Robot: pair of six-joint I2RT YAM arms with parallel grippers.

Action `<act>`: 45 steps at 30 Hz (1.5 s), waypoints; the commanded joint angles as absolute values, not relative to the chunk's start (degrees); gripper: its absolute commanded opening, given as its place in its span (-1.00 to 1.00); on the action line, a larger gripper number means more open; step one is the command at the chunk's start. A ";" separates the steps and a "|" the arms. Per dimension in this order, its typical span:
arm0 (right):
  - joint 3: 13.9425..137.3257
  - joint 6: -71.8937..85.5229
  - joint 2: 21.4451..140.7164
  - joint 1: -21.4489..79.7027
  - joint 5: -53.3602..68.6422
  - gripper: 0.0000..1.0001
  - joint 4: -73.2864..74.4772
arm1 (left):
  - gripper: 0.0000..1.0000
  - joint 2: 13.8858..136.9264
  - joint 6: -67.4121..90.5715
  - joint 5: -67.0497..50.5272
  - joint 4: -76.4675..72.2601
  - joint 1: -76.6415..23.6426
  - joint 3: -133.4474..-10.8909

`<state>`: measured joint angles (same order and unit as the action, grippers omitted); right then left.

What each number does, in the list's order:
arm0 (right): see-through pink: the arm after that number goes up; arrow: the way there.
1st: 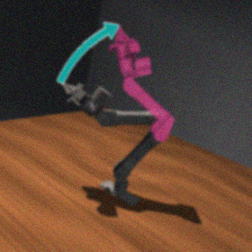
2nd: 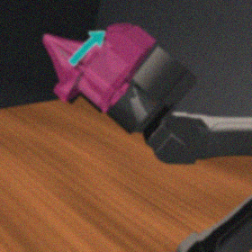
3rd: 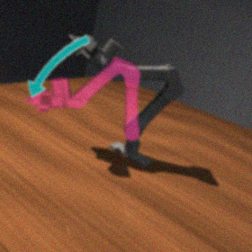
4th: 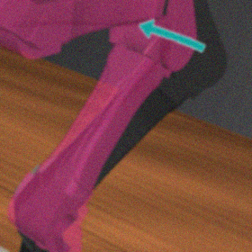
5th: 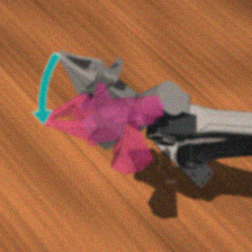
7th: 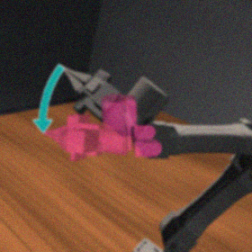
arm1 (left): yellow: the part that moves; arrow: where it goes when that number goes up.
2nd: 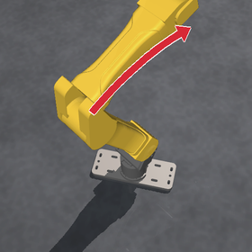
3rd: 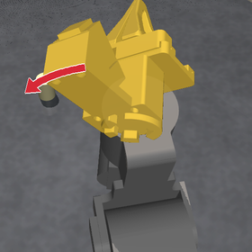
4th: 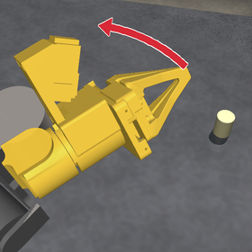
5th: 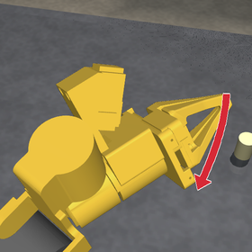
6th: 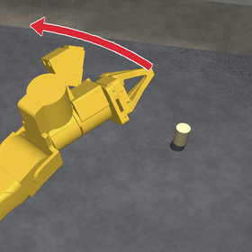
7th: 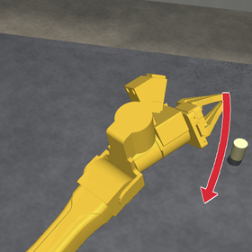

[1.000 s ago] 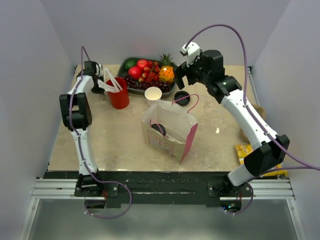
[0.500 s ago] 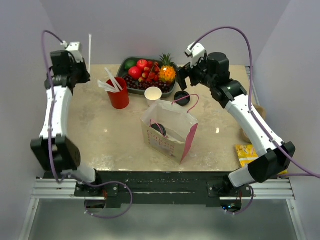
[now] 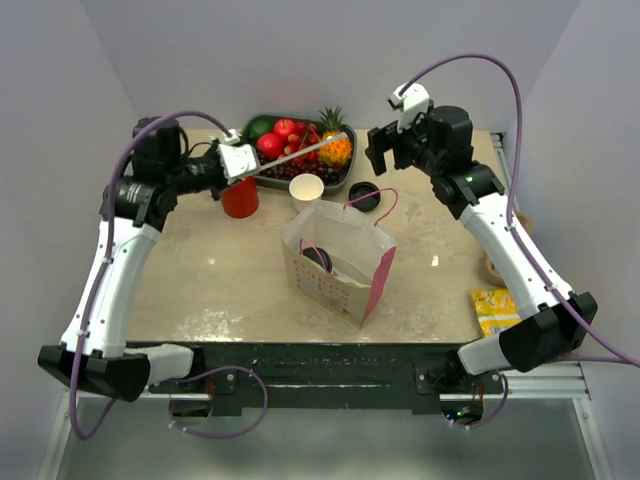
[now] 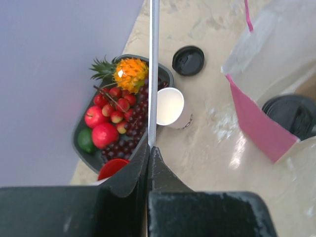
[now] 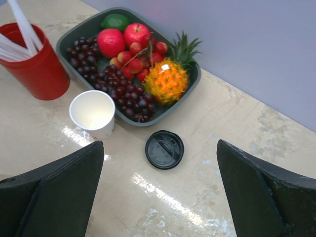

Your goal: Pack the takeout coffee

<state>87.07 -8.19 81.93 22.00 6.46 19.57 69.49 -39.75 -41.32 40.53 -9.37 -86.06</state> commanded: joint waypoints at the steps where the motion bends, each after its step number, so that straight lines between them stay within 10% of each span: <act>1: 88.24 -6.07 79.19 19.17 3.08 0.98 17.32 | -1.00 74.61 -70.20 -40.78 53.07 -13.35 -95.61; 25: 88.33 -8.96 76.11 11.43 2.20 0.98 21.44 | -1.00 70.14 -21.71 -53.27 -4.13 -33.57 -62.41; 32: 87.02 -8.79 75.50 11.43 2.81 0.98 21.18 | -0.05 69.70 -21.53 -50.80 -2.20 -33.92 -62.84; 45: 90.51 -10.37 75.58 11.25 8.52 0.98 26.78 | 0.36 67.59 -15.56 -28.79 -3.69 -32.00 -73.55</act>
<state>85.97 -9.13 76.36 11.55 5.17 23.07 69.71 -19.51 -41.85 0.89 -33.47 -66.39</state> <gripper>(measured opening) 0.987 0.645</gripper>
